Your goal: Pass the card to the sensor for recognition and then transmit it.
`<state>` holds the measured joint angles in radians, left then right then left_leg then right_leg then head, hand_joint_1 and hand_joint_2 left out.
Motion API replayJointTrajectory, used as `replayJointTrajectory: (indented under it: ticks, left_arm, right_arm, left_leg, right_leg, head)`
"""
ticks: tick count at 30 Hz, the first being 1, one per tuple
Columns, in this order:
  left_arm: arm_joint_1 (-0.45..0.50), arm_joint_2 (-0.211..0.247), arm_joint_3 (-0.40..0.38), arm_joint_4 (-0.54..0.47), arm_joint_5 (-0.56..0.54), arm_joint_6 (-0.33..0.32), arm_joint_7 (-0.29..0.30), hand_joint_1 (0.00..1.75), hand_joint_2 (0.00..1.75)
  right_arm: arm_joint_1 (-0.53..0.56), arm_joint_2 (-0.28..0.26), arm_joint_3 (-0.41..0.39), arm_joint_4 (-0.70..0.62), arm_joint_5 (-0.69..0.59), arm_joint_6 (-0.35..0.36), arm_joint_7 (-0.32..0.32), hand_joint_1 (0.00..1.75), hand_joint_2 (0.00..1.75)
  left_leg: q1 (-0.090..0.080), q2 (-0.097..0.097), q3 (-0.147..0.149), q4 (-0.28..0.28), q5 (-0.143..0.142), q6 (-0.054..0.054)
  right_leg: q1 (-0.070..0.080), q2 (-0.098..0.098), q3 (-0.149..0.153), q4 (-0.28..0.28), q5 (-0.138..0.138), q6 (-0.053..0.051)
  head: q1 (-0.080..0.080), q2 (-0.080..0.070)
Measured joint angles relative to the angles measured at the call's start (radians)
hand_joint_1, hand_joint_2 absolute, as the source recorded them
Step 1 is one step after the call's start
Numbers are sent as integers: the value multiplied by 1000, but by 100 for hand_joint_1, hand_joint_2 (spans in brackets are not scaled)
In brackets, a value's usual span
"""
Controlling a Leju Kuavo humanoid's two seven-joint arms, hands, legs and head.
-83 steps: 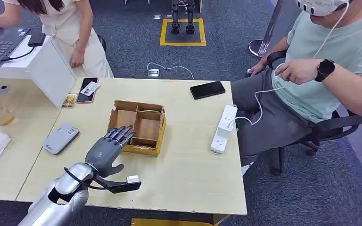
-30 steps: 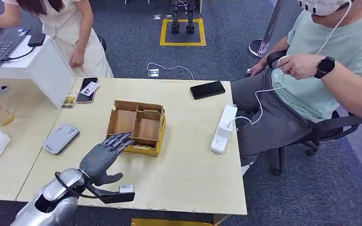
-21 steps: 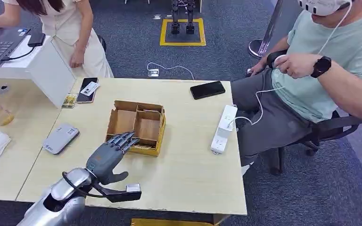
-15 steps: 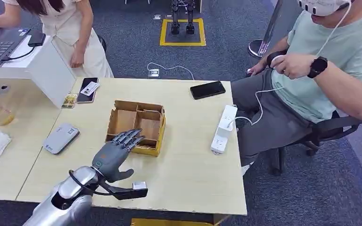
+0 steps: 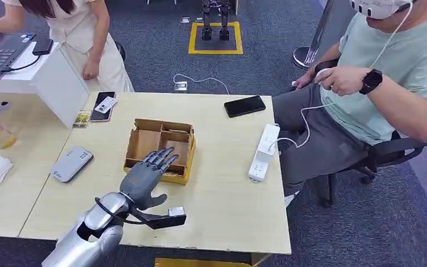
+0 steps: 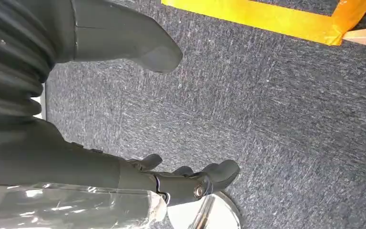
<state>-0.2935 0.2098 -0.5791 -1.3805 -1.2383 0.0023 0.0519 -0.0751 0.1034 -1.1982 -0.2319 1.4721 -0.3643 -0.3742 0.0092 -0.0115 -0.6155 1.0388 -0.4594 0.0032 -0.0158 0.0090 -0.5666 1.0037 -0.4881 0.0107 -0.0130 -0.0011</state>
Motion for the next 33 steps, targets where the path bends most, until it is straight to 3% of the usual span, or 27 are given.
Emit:
replayJointTrajectory:
  ticks: [10, 22, 33]
  left_arm:
    - [-8, -42, 0, 48, -58, 19, 23, 0, 175]
    - [-14, -90, 13, 81, -192, 50, 91, 0, 175]
    - [-16, -110, 37, 101, -216, 49, 80, 0, 175]
  right_arm:
    - [0, 0, 0, 0, 0, 0, 0, 0, 175]
    - [0, 1, -1, 0, 0, 0, -2, 0, 175]
    - [0, 2, -1, 0, 0, 0, -3, 0, 175]
  left_leg:
    - [0, 0, 0, 0, 0, 0]
    - [0, 0, 0, 0, 0, 0]
    - [0, 0, 0, 0, 0, 0]
  right_leg:
    - [0, 0, 0, 0, 0, 0]
    - [0, 0, 0, 0, 0, 0]
    - [0, 0, 0, 0, 0, 0]
  head:
    - [0, 0]
    - [0, 0]
    - [0, 0]
